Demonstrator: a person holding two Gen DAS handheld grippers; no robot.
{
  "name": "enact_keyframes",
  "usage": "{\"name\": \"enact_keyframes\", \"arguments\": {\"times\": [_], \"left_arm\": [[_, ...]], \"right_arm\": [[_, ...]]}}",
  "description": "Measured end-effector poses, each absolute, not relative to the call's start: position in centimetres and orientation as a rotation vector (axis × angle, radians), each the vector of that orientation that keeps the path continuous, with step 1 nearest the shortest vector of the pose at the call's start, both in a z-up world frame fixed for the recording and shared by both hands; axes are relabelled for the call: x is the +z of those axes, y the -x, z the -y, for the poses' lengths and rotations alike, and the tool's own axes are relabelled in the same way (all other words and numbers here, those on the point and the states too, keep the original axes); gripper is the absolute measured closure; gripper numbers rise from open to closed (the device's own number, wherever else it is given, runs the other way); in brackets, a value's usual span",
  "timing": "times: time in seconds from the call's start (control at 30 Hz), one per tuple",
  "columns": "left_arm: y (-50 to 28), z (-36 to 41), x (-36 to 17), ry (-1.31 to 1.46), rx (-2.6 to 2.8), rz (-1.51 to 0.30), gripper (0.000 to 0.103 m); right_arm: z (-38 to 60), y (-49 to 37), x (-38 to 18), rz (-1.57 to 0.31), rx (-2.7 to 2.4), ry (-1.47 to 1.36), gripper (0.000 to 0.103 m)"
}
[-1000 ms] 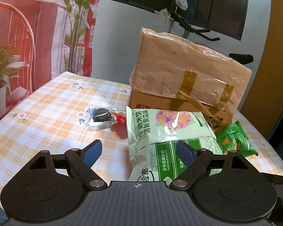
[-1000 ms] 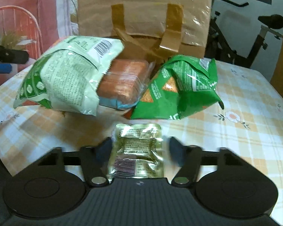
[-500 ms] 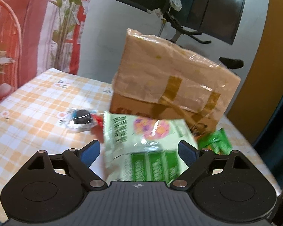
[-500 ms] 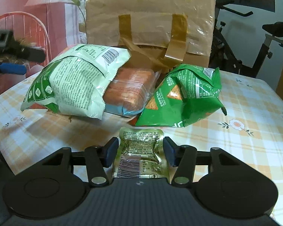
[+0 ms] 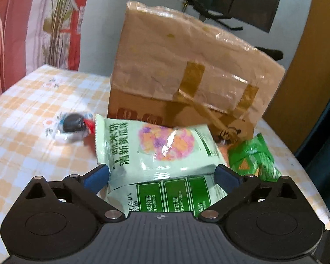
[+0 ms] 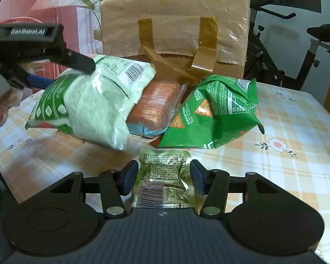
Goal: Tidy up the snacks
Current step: 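Lower the left tool onto the pale green bag while the right tool lowers onto the foil sachet, then close the left tool on the pale green bag while the right tool grasps the foil sachet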
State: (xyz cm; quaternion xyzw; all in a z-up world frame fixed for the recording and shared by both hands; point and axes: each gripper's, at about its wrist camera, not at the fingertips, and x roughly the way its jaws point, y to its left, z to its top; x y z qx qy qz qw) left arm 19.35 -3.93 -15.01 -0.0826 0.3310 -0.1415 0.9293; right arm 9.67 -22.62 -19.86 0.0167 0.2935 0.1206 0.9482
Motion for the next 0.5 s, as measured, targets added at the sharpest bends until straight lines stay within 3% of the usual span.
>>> {"name": "enact_keyframes", "arguments": {"times": [0.5], "left_arm": [[-18.8, 4.4, -16.1, 0.09, -0.333, -0.63, 0.0]], "right_arm": [[22.3, -9.7, -20.0, -0.595, 0.245, -0.024, 0.048]]}}
